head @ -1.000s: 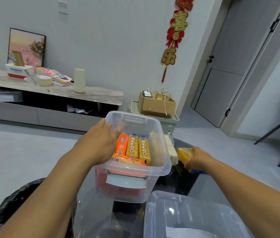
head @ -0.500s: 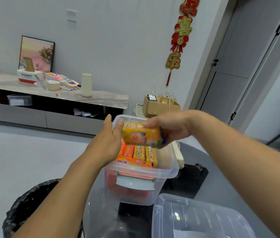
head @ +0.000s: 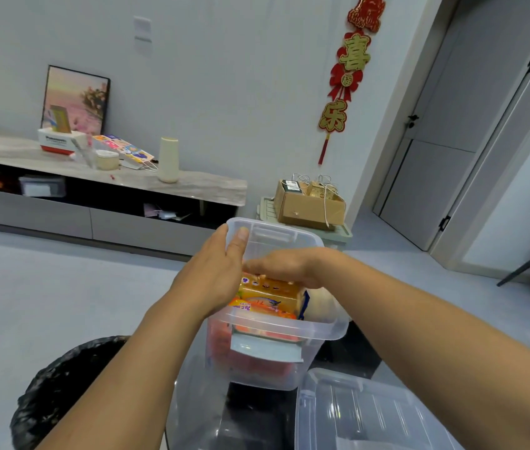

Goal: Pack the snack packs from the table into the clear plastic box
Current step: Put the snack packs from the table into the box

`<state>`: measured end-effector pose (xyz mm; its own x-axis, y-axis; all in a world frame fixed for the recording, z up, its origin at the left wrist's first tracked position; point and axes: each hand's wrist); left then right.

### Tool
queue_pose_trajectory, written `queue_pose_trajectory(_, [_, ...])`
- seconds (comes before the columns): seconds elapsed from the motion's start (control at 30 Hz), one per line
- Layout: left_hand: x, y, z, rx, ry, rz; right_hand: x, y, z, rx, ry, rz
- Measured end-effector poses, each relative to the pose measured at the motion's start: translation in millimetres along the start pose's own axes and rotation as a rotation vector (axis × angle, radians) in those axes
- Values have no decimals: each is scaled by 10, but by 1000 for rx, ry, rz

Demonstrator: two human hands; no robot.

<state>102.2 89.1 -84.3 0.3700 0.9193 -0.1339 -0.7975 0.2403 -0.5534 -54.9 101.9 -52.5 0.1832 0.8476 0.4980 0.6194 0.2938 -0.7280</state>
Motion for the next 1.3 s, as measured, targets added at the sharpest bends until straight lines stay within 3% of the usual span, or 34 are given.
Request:
queue_pose_trajectory(0.13, [-14,-8,0,-20,-6,-7,98,-69,85,162,-112,-34])
queue_pose_trajectory(0.27, [13,-31,59,-68,30,-17,66,-121,174,-34,-174,-65])
queue_pose_trajectory(0.33, [11,-33,71,-80,9,-27,-7,-25,178,8,-179,-63])
queue_pose_trajectory(0.6, [31,-77,117,-184,-51,-67,-72,319,93,443,-248,219])
queue_pose_trajectory(0.77, [50,-67,124,-82,-93,-32,-148,489,164,237,-205,-108])
queue_pose_trajectory(0.93, [67,-59,96,-115,-97,-43,-223,562,83,342,-204,-163])
queue_pose_trajectory(0.97, [74,-61,94,-110,-98,-45,-149,514,78,278,-210,-100])
queue_pose_trajectory(1.03, [89,-74,125,-115,-91,-46,9,249,108,92,-301,205])
queue_pose_trajectory(1.1, [84,-75,144,-120,-82,-34,216,-161,200,-183,-400,690])
queue_pose_trajectory(1.17, [83,-60,140,-125,-93,-28,217,-529,505,-365,-310,1093])
queue_pose_trajectory(1.2, [90,-50,147,-126,-93,-29,160,-653,717,-348,-186,1176])
queue_pose_trajectory(1.23, [98,-39,153,-125,-95,-34,84,-687,923,-283,-24,1141])
queue_pose_trajectory(1.3, [91,-31,169,-138,-87,-39,-132,-634,1275,-231,218,875])
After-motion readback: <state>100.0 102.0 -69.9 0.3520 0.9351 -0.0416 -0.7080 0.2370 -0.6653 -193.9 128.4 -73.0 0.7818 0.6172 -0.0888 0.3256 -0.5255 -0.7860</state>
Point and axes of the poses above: each hand's wrist, its own x-axis away from the middle knuckle, its own y-axis out of the palm, z = x × y, and after that the axes turned 3 degrees about z, right-handed
